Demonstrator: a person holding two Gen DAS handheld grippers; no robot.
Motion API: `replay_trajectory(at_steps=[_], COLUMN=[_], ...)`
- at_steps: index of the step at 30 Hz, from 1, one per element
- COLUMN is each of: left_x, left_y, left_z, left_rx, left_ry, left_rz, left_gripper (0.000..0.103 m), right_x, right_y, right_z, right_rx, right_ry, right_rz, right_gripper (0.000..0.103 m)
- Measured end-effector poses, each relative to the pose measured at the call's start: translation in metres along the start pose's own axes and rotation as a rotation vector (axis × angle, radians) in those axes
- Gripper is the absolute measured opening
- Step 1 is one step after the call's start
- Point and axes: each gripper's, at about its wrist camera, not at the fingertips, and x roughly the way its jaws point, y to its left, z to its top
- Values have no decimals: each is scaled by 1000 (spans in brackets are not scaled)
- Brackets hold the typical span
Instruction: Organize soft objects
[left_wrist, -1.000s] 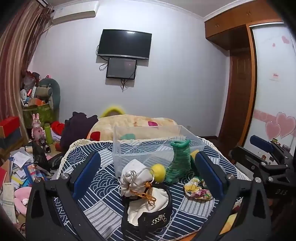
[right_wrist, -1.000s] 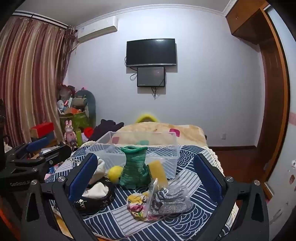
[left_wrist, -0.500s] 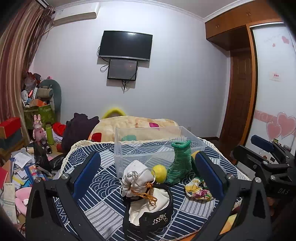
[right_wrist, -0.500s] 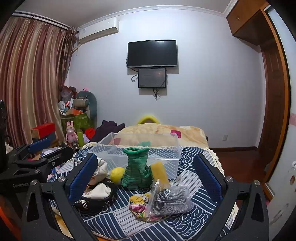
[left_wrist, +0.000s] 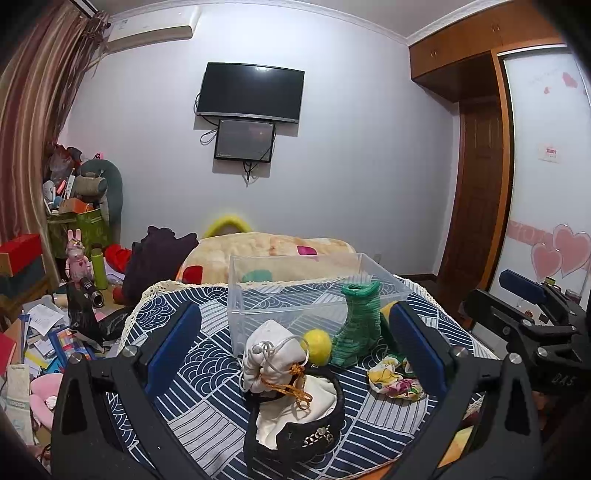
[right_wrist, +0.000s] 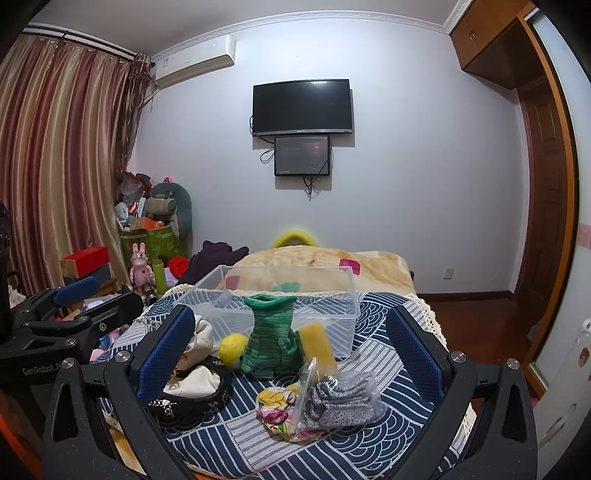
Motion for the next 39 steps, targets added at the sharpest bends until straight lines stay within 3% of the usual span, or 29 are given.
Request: replay_trajectory(at_steps=[39], left_x=[-8], left_y=[-2], left_z=[3], left_rx=[4], left_ry=[-19], left_rz=[-1], left_gripper=[103], right_x=[-3], right_y=[0], right_z=[1], right_rx=[8], right_ry=[-5], right_rz=[1], right_gripper=[103])
